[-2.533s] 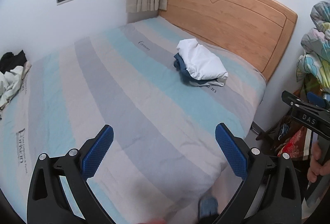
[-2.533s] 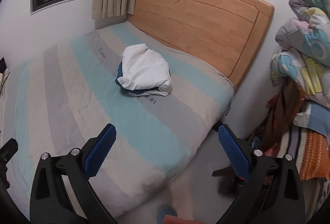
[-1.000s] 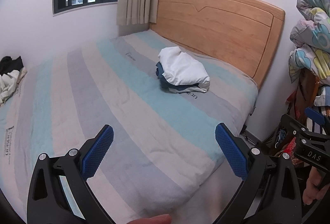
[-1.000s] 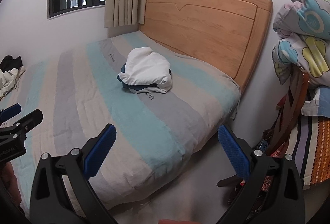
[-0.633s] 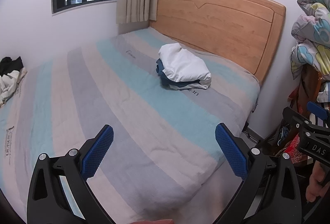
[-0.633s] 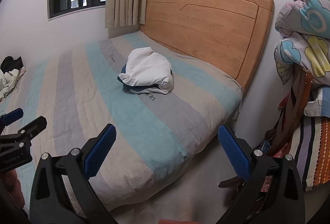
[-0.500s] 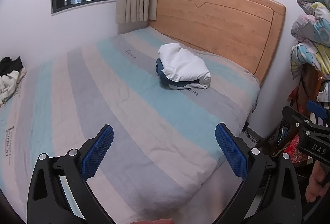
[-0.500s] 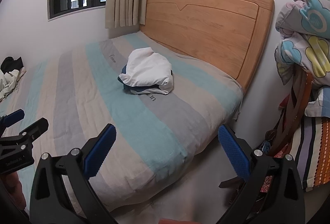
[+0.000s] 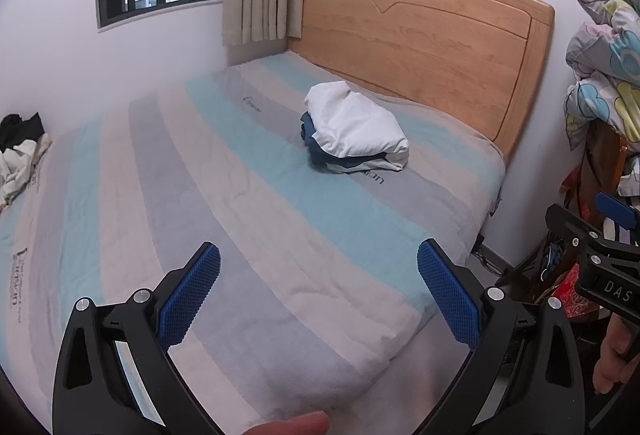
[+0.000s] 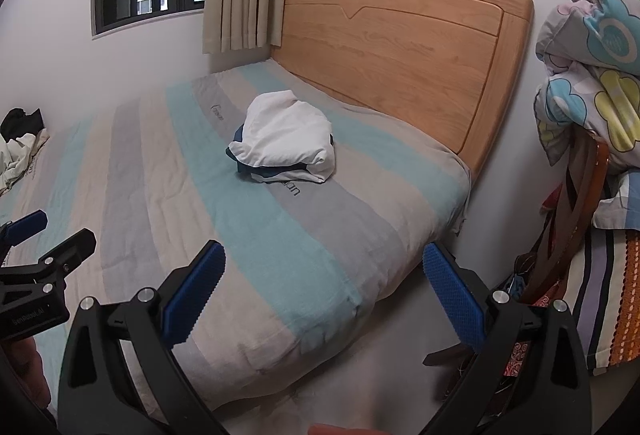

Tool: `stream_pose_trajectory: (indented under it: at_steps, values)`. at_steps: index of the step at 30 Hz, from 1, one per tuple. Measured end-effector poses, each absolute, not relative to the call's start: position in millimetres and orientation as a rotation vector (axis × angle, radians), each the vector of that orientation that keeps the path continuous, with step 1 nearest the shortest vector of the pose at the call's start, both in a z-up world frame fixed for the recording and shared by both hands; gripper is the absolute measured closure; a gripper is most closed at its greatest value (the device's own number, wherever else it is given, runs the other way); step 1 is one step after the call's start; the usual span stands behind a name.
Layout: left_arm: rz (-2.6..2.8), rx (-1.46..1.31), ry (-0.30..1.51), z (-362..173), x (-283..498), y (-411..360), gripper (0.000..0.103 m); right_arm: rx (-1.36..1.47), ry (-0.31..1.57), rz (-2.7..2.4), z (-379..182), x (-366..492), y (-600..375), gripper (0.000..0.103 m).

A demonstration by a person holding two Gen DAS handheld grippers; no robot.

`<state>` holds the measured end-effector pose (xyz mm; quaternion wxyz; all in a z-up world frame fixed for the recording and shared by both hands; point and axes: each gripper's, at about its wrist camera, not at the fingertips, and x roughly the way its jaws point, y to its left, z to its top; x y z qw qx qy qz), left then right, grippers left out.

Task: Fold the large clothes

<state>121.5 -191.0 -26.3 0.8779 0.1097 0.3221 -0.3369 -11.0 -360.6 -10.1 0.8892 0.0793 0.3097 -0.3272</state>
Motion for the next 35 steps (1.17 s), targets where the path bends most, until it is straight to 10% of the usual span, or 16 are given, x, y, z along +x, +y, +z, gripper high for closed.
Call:
stream_pose_trajectory:
  at_steps: [35]
  values:
    - [-0.717, 0.231, 0.681, -27.0, 120.8, -205.7, 0.006, 0.168, 0.641, -0.669, -12.6, -9.0, -368.2, 0.008]
